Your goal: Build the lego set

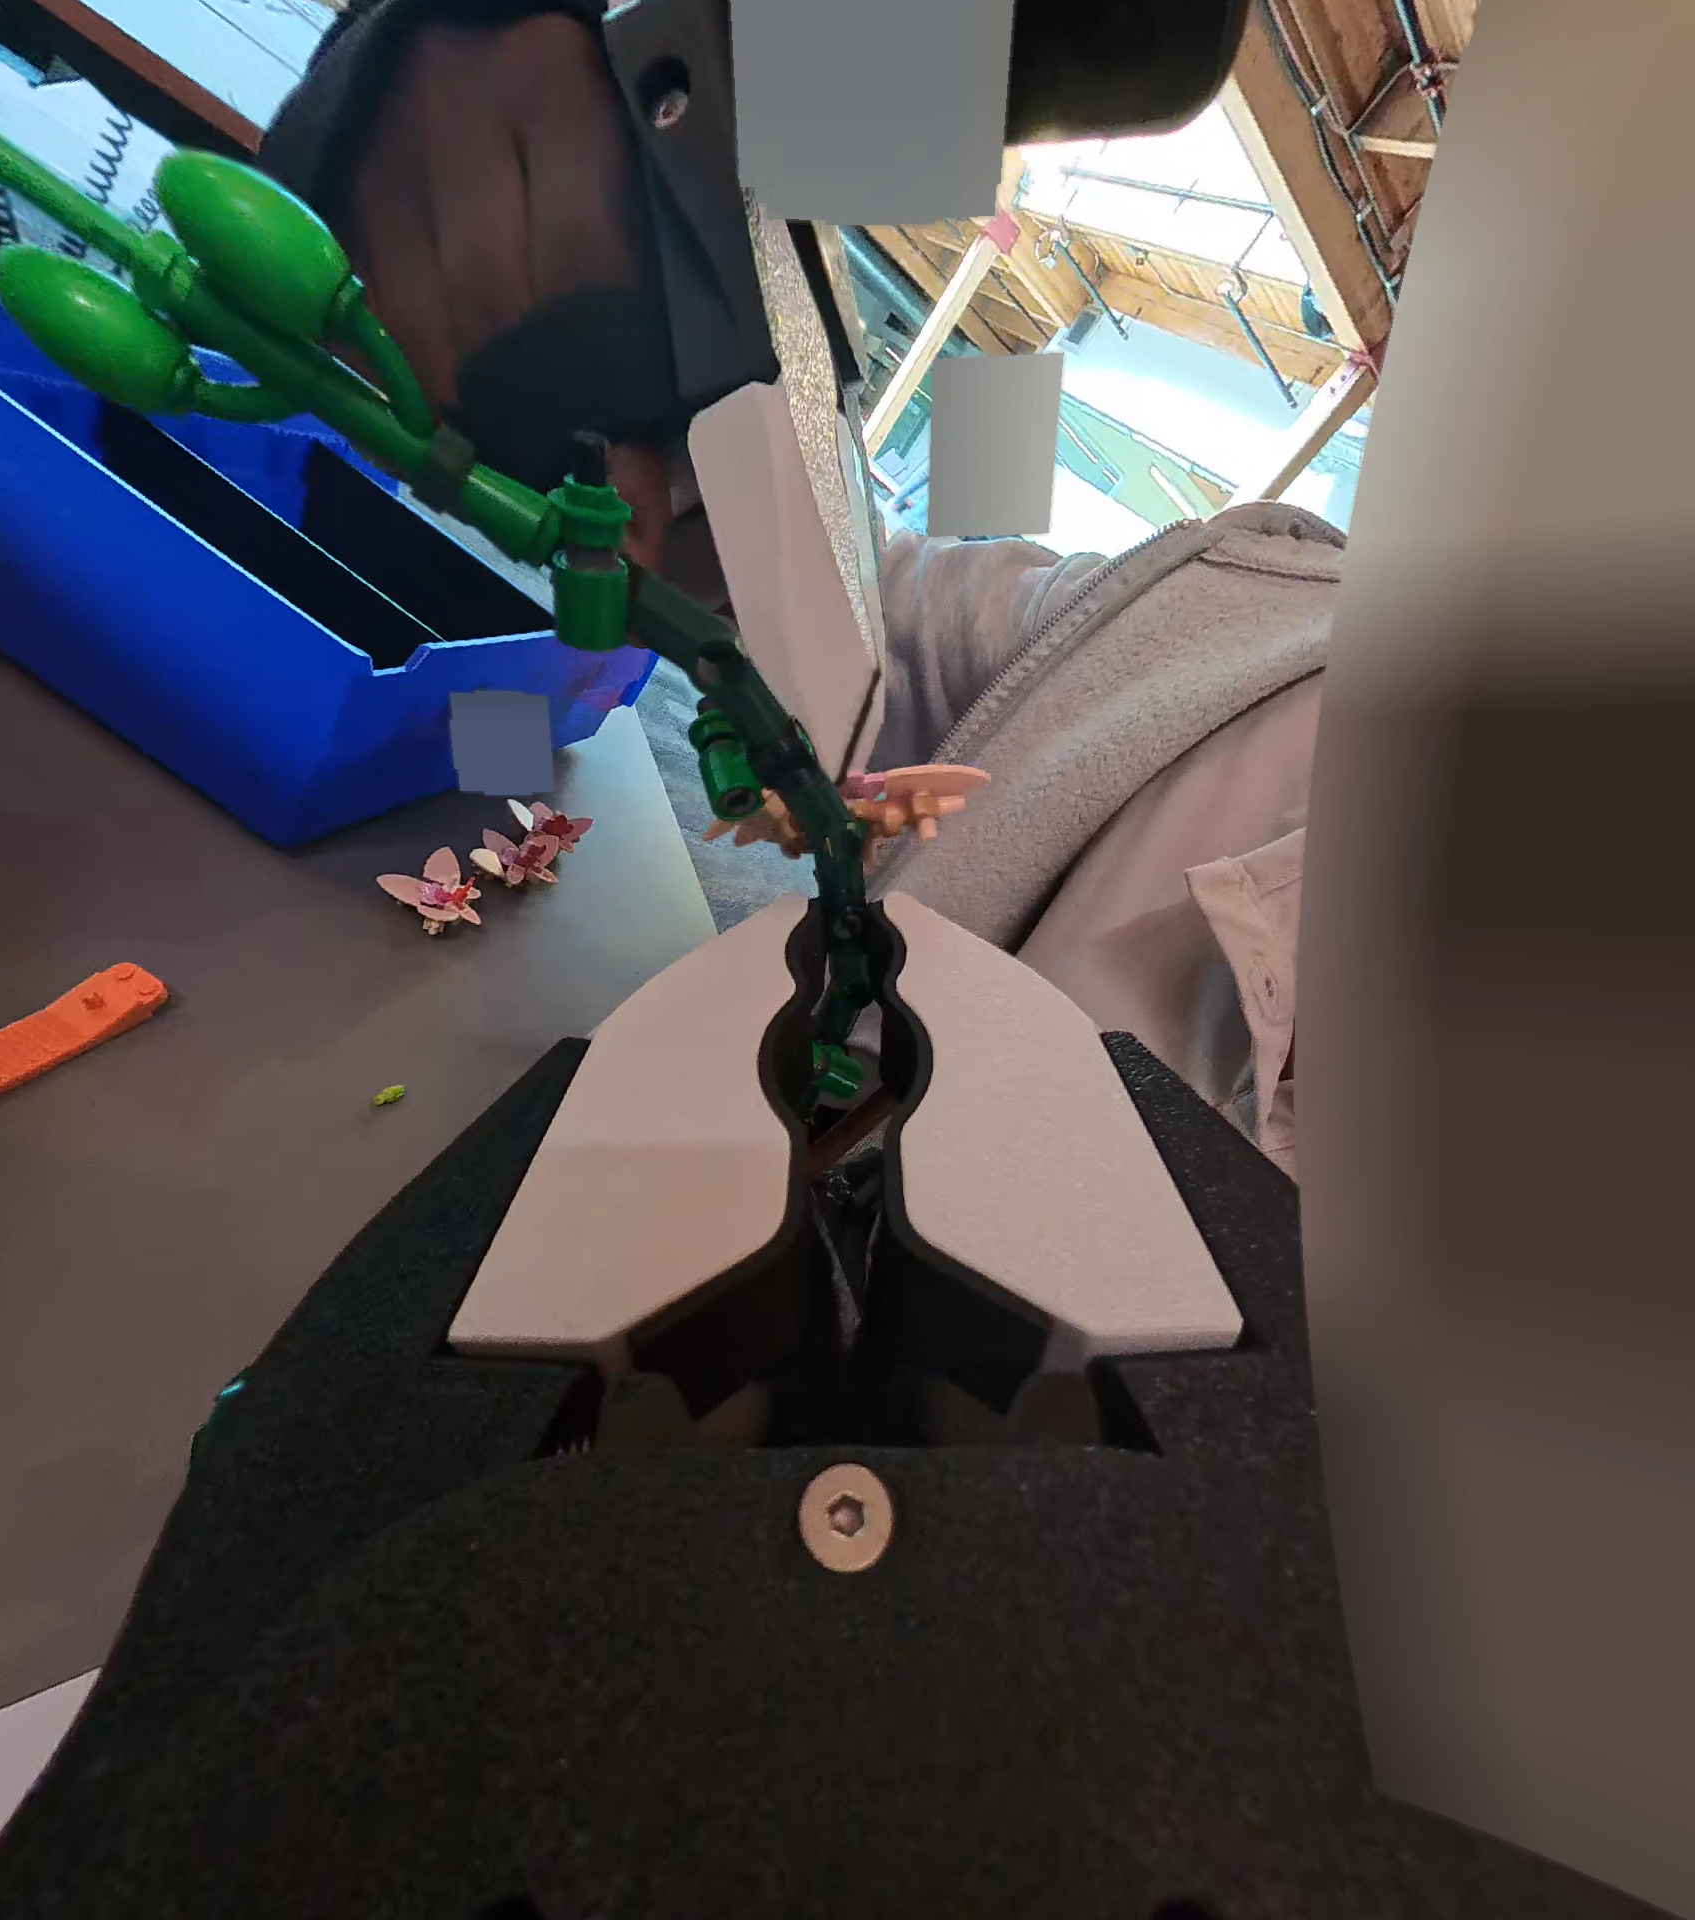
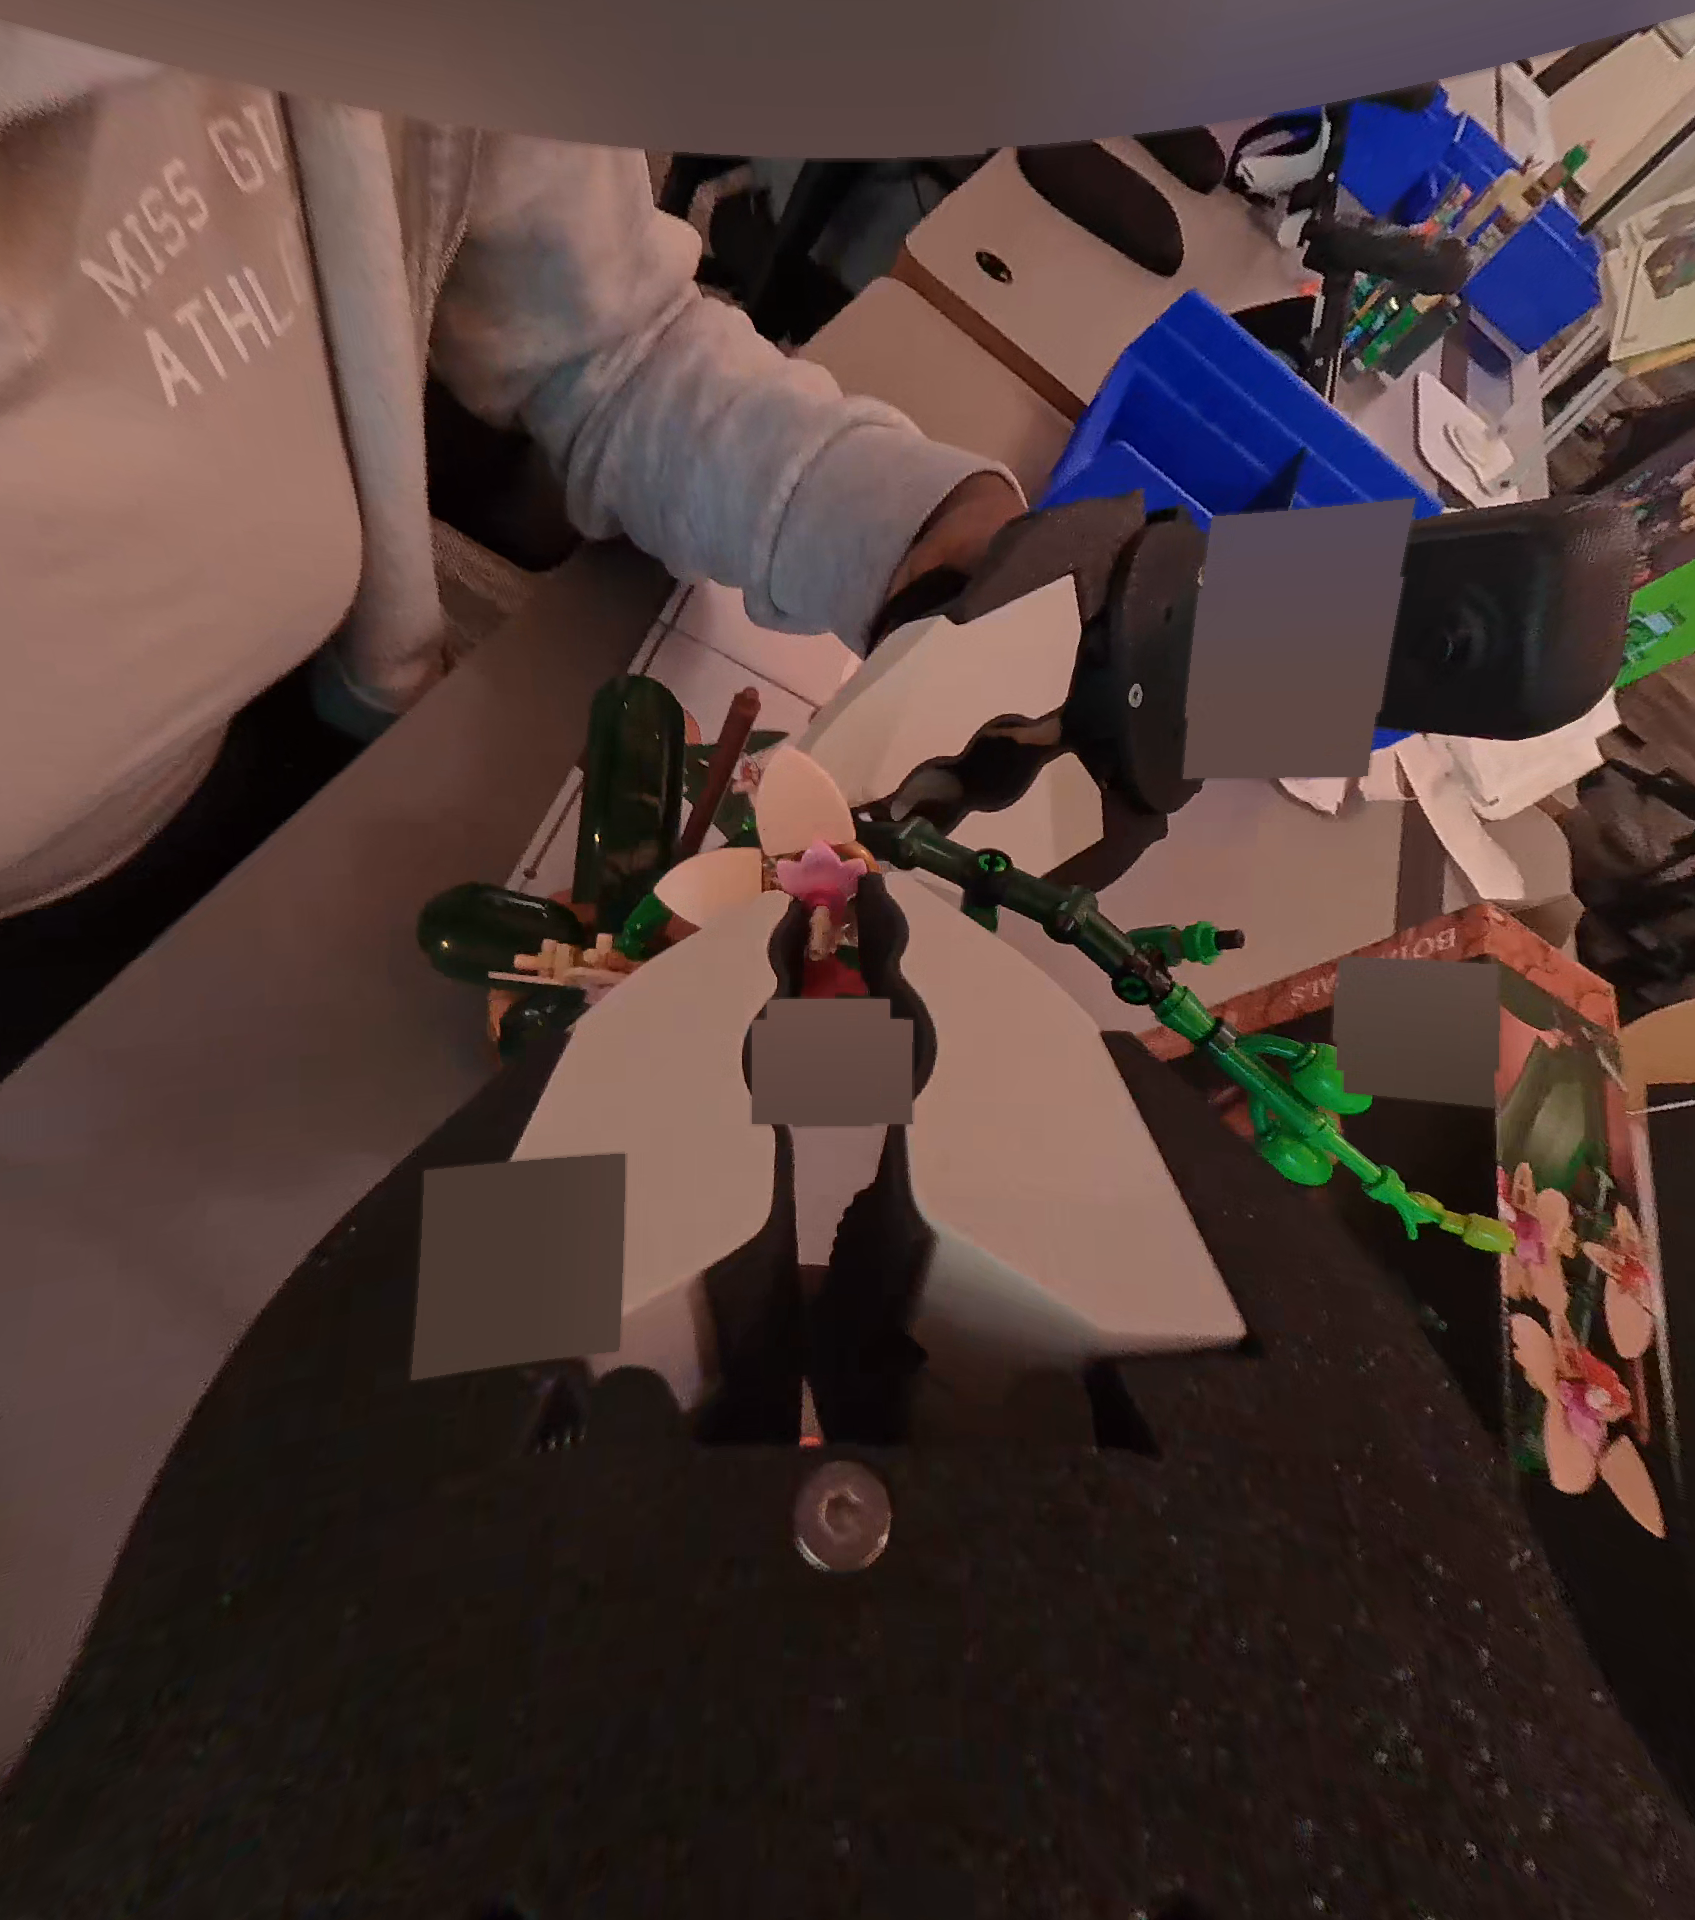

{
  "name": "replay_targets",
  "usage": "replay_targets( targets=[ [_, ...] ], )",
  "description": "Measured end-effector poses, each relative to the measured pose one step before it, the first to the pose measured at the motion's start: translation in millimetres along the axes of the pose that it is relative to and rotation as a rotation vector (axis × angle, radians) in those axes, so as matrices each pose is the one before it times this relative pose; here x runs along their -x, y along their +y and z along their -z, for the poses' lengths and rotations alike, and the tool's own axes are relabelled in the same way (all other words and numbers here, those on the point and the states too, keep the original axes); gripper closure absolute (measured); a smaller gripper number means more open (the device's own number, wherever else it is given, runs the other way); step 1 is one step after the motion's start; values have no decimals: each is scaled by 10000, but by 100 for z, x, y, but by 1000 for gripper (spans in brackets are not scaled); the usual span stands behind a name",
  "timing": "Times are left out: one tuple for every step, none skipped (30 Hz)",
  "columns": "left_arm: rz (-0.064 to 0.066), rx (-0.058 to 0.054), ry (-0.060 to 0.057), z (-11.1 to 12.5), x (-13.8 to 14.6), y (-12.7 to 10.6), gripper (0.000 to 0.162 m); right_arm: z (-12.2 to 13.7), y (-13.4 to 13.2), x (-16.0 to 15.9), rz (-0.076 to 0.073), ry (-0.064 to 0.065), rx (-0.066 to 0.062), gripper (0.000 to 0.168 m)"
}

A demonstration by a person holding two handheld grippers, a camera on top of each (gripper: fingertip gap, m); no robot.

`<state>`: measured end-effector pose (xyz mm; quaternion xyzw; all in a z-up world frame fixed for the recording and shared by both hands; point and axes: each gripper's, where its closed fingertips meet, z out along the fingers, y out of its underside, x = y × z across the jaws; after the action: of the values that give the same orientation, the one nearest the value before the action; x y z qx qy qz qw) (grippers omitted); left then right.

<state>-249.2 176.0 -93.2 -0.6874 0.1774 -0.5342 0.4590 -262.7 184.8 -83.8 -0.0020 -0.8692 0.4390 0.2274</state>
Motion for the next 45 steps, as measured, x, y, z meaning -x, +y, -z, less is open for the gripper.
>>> replay_targets(
  targets=[
    [-10, 56, 21, 0, -56, 36, 155, -29, -36, 7, -106, -91, -86, 158],
    [-16, 62, 39, -22, -73, 30, 155, -44, 131, -27, -5, -51, 26, 158],
    [1, 64, 14, -38, -36, 32, 155, -46, 110, -74, 9, -26, 16, 158],
    [-12, 71, 7, -32, -28, 25, 155, -5, -79, 35, -50, -106, -108, 158],
    [-27, 72, 4, -22, -16, 15, 155, -1, -224, 11, -90, -98, -181, 158],
    [-6, 49, -36, 11, 44, -5, 155, -19, -58, 124, -57, -159, -28, 158],
    [-27, 38, -60, 53, 87, -3, 155, -30, 92, 173, 14, -167, 117, 158],
    [-36, 23, 14, 45, 1, -1, 155, -46, 64, -18, 42, -20, 107, 159],
    [18, 17, 49, 17, -30, 27, 155, -17, -26, -49, -11, -22, 63, 159],
    [35, 32, 89, -17, -94, 43, 155, -26, -42, 36, -25, -104, 84, 159],
    [-11, 47, 104, -28, -139, 54, 155, -13, -54, 73, 23, -131, 81, 159],
    [-29, 54, 45, -38, -110, 44, 155, -14, 27, -13, 51, -94, 147, 159],
    [-7, 39, -39, -43, 24, 20, 155, -1, 165, -121, 75, -49, 219, 158],
    [-5, -7, -91, -8, 89, -34, 155, 41, 53, -33, 40, -124, 134, 158],
    [0, -32, -97, 10, 148, -55, 156, 57, -134, 95, -51, -208, 4, 158],
    [9, -20, -1, 12, 71, -15, 155, 27, -186, 36, -41, -149, -17, 158],
    [51, -6, 106, 18, -49, 18, 155, -14, -67, -3, 55, -76, 58, 158],
    [37, -6, 63, 23, -21, 19, 155, -64, 106, -72, 55, -9, 148, 158],
    [-1, -23, 20, 37, 13, -17, 155, -16, -6, -31, 56, -14, 68, 158],
    [-1, 10, 18, -2, -26, 15, 155, -12, -1, -21, 56, -14, 58, 158],
    [-11, 15, 7, -34, -30, 13, 155, -8, -39, 36, 24, -61, -1, 159],
    [-20, -10, -37, -39, 25, -25, 156, 19, -9, 45, -3, -88, 22, 158],
    [5, -28, -51, -21, 50, -16, 155, 32, 13, 11, 23, -52, 60, 159],
    [-15, -34, -41, 6, 48, -32, 155, 9, 35, -15, 33, -16, 79, 159],
    [-22, -43, -44, 7, 53, -17, 156, 1, 25, -22, 12, 2, 77, 159],
    [-23, -40, -38, 1, 32, -28, 156, 4, 29, -11, 5, 21, 79, 159],
    [-23, -29, -31, -35, 53, -11, 156, 12, 38, 5, 6, 17, 66, 159],
    [9, -1, 43, -90, -56, 3, 156, 25, 36, 52, -9, -21, 58, 159],
    [-57, 40, 100, -128, -136, 54, 156, 15, -77, 137, 7, -90, -11, 159],
    [-40, 67, 146, -117, -185, 85, 156, -17, -123, 196, 3, -154, -78, 159],
    [-30, 45, 87, -84, -109, 43, 156, -53, -132, 172, -24, -178, -106, 159],
    [-13, 0, -36, -9, 53, 2, 156, -15, 10, 58, -44, -125, -44, 159],
    [-35, -34, -41, 25, 99, -33, 156, 24, 110, -50, -73, -61, 11, 160],
    [13, -32, 34, 41, 27, -8, 156, 1, 57, -67, -31, -24, -48, 160],
    [30, -25, 48, 43, 5, -5, 156, -41, 3, -34, -35, -15, -68, 160],
    [-13, -42, -22, 37, 46, -34, 156, -38, 42, -37, -68, -1, -33, 160],
    [-48, -21, -43, 4, 17, -15, 156, -4, 37, -38, -41, 25, 2, 160],
    [-61, -11, -63, -35, -5, -14, 156, -2, -10, 26, -20, -11, 9, 160],
    [-38, -17, -61, -24, 1, -14, 156, 14, 19, 24, -35, -1, 31, 160],
    [-42, -13, -13, -20, -5, -8, 156, 5, -7, 15, 7, 29, 33, 160],
    [20, -28, 13, 16, 5, -10, 156, -20, 7, -6, -35, 57, 42, 160],
    [10, -57, -14, 49, 54, -40, 156, 0, 19, -36, 4, 112, 70, 160],
    [27, -69, -22, 76, 88, -31, 156, -12, 79, -107, 40, 187, 104, 160],
    [57, -53, 20, 57, 34, -13, 156, -30, 83, -122, 6, 192, 105, 160],
    [-19, 13, 104, -26, -95, 47, 156, -31, -15, -11, 29, 101, -2, 160]
  ],
)
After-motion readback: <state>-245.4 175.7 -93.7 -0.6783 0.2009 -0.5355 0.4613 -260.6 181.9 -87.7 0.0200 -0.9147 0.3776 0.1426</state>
